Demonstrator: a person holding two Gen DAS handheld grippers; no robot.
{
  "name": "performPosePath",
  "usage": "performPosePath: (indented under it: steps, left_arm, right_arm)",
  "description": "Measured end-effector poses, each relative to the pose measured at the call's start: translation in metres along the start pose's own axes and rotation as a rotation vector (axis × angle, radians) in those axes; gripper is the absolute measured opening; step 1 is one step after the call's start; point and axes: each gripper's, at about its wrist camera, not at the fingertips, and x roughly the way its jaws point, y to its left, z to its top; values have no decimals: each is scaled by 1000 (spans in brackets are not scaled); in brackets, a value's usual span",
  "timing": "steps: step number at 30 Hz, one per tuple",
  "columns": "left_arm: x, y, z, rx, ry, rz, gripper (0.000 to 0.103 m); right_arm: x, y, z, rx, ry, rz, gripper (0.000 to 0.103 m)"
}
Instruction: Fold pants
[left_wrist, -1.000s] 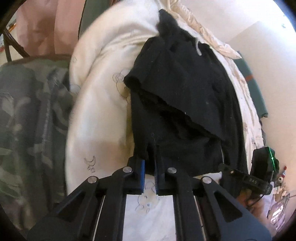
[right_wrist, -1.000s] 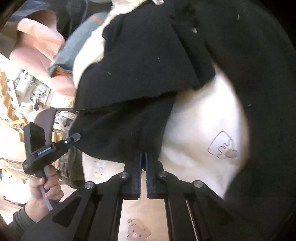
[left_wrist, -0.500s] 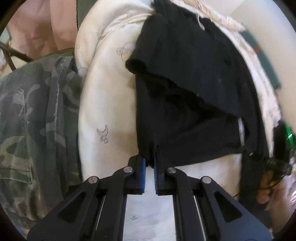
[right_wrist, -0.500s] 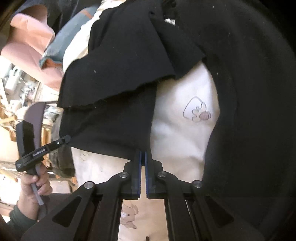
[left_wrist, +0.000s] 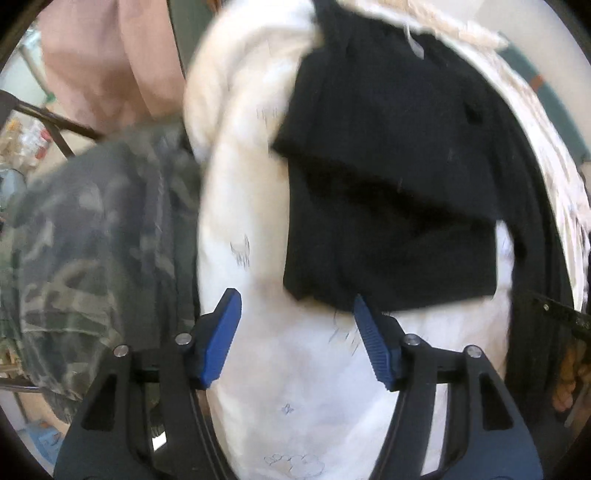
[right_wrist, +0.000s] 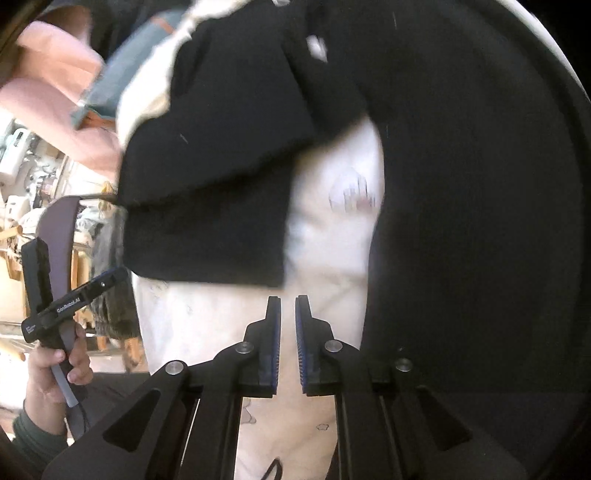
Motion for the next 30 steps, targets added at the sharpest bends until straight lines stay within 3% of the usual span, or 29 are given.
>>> performPosePath:
  steps: [2, 4, 5, 8, 9, 11, 12, 13, 14, 17, 20, 24, 26, 28, 30]
  left_arm:
    - [-2, -11, 8, -2, -49, -51, 60]
    - [13, -22, 17, 6, -27, -129, 60]
    - [25, -29, 23, 24, -3, -127, 60]
    - [66, -31, 23, 54, 68, -28, 59]
    - [73, -26, 22, 54, 74, -22, 58]
    - [69, -19, 23, 46, 56, 16, 59]
    - [66, -15, 21, 47, 59, 79, 64]
    - [63, -14, 20, 46, 61, 86, 65]
    - [60, -14, 18, 46, 65, 78, 65]
    - [42, -15, 10, 25, 96, 57, 64]
    - [16, -31, -4, 3, 74, 22, 65]
    - [-11, -81, -29, -4, 43, -61, 79]
    - [-18, -103, -46, -12, 39, -107, 79]
    - [-20, -132, -63, -8, 54, -180, 79]
    - [-17, -164, -84, 9, 88, -238, 79]
  right_arm:
    - [6, 9, 13, 2, -10, 67, 10]
    - [29, 14, 24, 31, 18, 146, 10]
    - [41, 15, 27, 34, 38, 149, 10]
    - [78, 16, 27, 11, 100, 57, 10]
    - [86, 12, 25, -2, 112, -18, 0]
    - [83, 0, 22, -18, 100, -77, 0]
    - [78, -4, 20, -10, 92, -90, 0]
    - [68, -9, 16, -2, 89, -113, 0]
    - [59, -12, 12, -3, 96, -118, 7]
    - [10, -25, 1, -3, 61, -31, 7]
    - [-49, -36, -7, -11, -11, -35, 7]
    - [-124, -60, -12, -30, -69, -127, 7]
    - [-149, -67, -13, -58, -60, -211, 9]
    - [-167, -86, -12, -69, 0, -303, 20]
    - [-182, -106, -13, -63, 41, -371, 47]
